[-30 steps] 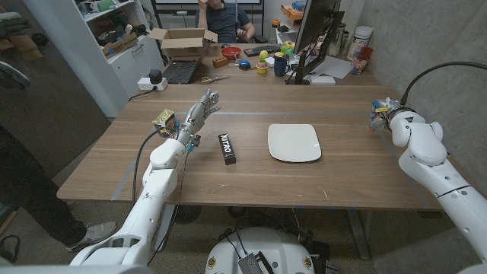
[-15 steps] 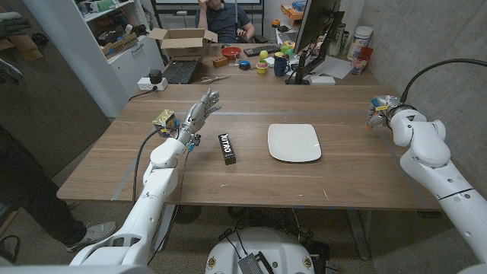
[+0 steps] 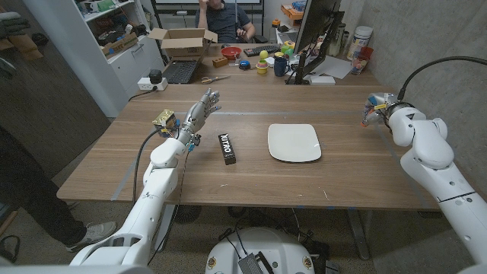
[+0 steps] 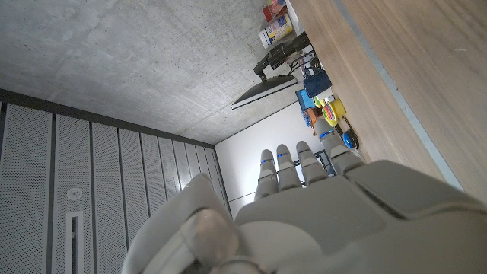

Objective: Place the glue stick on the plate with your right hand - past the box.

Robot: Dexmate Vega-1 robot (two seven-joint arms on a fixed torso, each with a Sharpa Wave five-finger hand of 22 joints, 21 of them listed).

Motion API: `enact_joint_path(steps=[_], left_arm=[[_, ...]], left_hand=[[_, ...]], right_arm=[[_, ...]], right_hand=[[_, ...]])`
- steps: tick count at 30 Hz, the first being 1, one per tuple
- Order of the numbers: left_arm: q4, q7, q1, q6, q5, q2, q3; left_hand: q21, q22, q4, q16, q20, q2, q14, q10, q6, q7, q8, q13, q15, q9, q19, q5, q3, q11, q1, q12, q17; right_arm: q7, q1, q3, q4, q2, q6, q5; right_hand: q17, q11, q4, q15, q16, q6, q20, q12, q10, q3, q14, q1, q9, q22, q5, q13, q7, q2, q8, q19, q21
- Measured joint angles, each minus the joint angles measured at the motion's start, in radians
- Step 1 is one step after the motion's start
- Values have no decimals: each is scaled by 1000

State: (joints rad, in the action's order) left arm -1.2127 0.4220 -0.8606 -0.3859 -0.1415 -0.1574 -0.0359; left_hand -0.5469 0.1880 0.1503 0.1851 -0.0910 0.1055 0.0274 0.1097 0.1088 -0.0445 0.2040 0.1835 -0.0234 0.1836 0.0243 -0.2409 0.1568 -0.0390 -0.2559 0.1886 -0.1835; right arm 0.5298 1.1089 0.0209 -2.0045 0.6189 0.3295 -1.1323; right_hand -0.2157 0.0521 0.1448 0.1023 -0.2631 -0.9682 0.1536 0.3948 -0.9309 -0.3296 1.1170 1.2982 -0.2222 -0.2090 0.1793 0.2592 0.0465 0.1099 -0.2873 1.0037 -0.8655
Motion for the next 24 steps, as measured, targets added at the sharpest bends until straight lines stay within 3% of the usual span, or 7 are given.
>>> enact_joint_path(steps=[24], left_arm=[[-33,-4,-22,11,-2,-8,2]], left_hand=[[0,0,0,0,0,4,0,0,0,0,0,0,0,0,0,0,0,0,4,0,0]], right_arm=[[27,46,22,-86,-55,-126,-61]], right_hand=[[-1,2,3,1,0,-11,3,0,-5,6,5,5,0,0,0,8,0,5,7,4,-8]])
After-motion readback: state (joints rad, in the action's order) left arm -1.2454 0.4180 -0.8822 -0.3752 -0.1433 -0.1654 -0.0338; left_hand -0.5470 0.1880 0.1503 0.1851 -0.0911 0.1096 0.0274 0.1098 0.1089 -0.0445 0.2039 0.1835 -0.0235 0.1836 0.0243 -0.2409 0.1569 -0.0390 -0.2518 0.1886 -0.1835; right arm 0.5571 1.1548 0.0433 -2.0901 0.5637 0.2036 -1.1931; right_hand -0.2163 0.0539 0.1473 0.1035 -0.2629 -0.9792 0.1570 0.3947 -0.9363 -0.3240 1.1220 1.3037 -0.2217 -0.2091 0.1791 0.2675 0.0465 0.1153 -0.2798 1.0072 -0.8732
